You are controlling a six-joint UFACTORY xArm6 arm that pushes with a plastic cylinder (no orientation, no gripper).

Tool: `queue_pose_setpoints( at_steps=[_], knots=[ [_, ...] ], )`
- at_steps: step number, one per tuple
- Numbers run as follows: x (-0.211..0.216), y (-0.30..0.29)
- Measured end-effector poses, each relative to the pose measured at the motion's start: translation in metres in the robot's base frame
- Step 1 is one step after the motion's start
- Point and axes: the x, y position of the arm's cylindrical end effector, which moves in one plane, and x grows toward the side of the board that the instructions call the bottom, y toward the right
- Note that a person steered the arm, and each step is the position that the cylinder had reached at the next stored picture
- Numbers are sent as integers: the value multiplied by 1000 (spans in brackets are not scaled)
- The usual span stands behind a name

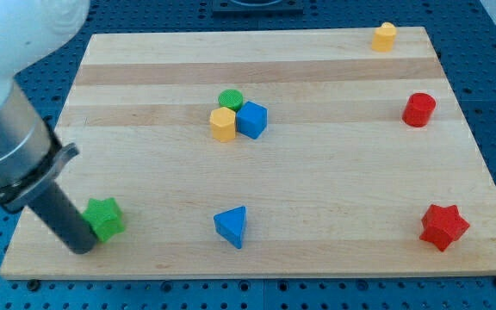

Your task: Move the green star in between the yellow hexagon and blue triangle

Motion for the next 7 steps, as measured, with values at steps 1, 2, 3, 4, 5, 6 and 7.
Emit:
queue_pose_setpoints(
  at_steps=[1,2,3,4,5,6,7],
  knots=[
    [-10,18],
    [-25,27],
    [-27,1],
    [-43,-16],
    [-52,0],
    [-52,35],
    [-52,73]
  ],
)
